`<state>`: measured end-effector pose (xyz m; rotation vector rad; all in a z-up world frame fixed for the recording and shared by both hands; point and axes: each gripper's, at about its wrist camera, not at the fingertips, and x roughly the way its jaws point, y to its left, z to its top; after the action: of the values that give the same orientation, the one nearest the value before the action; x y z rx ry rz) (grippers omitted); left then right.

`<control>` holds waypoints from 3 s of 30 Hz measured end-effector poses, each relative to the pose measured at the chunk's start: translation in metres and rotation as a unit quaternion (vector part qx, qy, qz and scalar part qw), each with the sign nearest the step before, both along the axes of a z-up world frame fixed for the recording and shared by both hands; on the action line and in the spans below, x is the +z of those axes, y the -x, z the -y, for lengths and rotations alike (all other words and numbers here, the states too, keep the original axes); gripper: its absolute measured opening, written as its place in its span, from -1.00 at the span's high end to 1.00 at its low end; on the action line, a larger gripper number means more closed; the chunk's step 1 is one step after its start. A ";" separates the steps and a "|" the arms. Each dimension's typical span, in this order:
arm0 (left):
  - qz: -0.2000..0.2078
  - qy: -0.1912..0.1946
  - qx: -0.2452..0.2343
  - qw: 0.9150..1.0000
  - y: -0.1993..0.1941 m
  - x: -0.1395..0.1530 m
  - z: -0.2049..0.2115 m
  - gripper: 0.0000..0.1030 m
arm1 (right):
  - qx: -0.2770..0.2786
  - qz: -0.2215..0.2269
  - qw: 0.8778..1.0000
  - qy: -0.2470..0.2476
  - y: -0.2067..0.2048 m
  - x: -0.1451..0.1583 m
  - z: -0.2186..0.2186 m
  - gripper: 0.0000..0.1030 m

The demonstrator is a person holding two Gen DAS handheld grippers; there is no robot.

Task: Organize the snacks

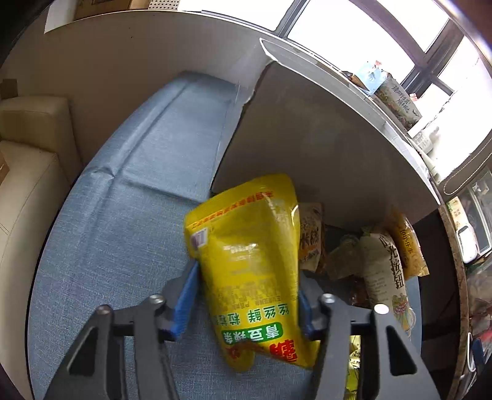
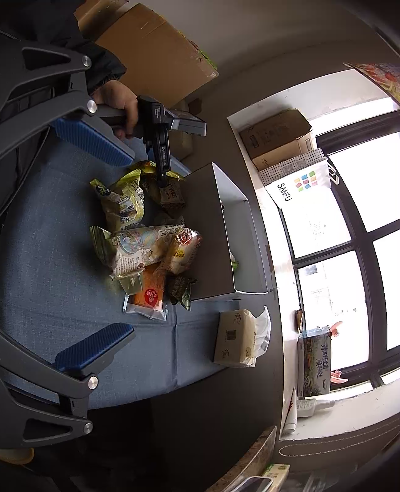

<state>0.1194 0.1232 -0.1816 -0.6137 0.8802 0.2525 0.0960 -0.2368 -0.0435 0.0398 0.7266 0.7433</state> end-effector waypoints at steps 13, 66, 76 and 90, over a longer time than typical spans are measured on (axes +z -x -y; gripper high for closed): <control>0.112 0.003 -0.044 0.993 0.072 0.059 -0.008 0.55 | 0.021 -0.007 0.999 0.029 -0.007 -0.011 -0.025 -1.00; -0.077 -0.134 -0.184 0.971 0.052 0.013 0.055 -0.99 | 0.005 -0.128 0.989 -0.071 -0.126 -0.039 -0.057 -0.54; -0.095 -0.175 -0.195 0.960 0.047 -0.005 0.067 -0.59 | 0.012 -0.088 0.993 -0.078 -0.087 -0.018 -0.036 -0.55; 0.040 -0.155 -0.172 0.972 0.087 0.074 0.055 0.22 | 0.003 -0.058 0.996 -0.072 -0.081 -0.004 -0.038 -0.55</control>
<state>0.0323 0.0680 -0.1078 -0.1734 0.8328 0.0484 0.1768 -0.1985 -0.0470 0.2130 0.7837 0.8034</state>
